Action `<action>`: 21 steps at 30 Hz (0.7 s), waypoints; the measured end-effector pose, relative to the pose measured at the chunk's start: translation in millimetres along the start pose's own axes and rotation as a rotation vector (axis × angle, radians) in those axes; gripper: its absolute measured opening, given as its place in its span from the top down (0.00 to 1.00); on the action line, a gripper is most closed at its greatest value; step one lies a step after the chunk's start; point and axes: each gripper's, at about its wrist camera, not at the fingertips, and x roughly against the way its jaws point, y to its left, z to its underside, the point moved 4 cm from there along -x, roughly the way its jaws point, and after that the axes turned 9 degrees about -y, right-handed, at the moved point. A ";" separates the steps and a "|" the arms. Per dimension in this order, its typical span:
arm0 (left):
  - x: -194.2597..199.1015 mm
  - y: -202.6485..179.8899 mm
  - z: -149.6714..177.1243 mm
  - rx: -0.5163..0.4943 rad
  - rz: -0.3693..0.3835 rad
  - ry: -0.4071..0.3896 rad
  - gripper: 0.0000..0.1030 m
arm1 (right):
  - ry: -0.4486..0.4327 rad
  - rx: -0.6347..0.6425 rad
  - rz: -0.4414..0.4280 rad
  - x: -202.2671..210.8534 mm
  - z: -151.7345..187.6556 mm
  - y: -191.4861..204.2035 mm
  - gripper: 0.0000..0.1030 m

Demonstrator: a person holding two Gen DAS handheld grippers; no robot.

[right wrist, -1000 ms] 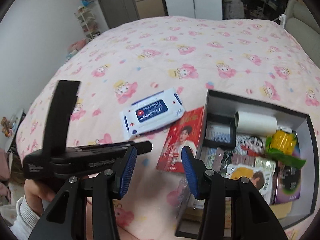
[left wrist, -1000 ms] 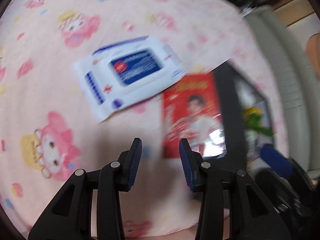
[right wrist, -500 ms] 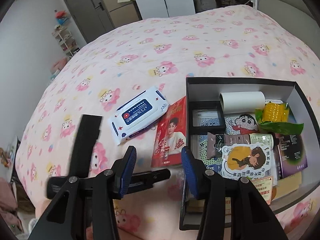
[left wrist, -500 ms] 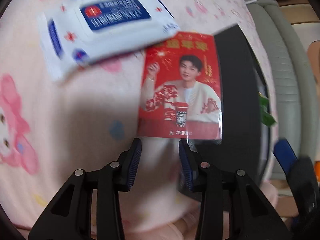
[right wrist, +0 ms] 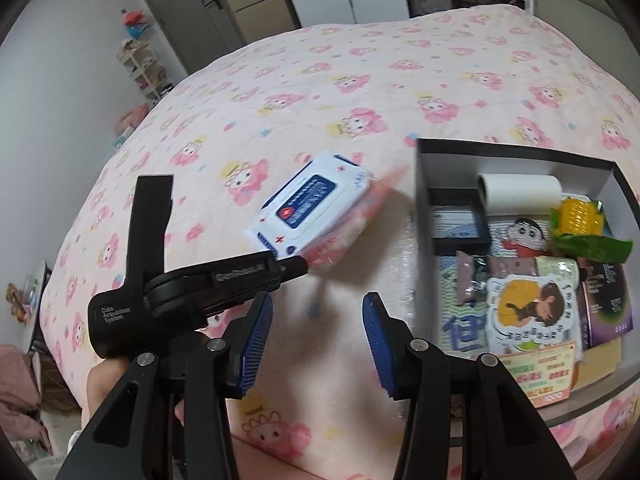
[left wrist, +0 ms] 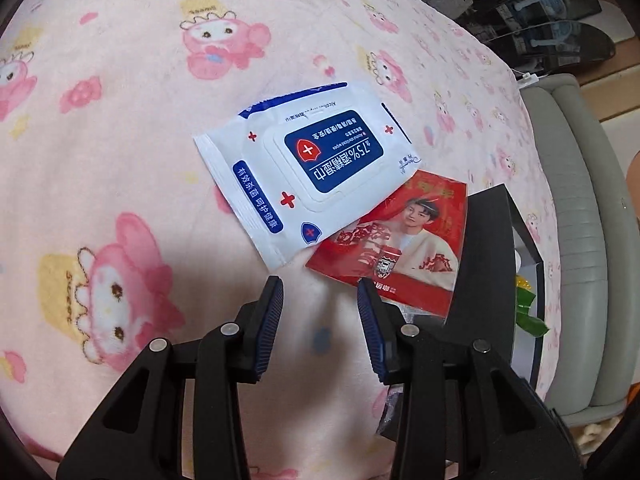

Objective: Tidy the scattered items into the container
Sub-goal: 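Move the left gripper out of the box to the red printed card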

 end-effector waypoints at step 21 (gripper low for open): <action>-13.2 31.1 -17.9 0.179 0.091 0.055 0.66 | 0.094 -0.088 -0.009 -35.0 0.8 -3.9 0.58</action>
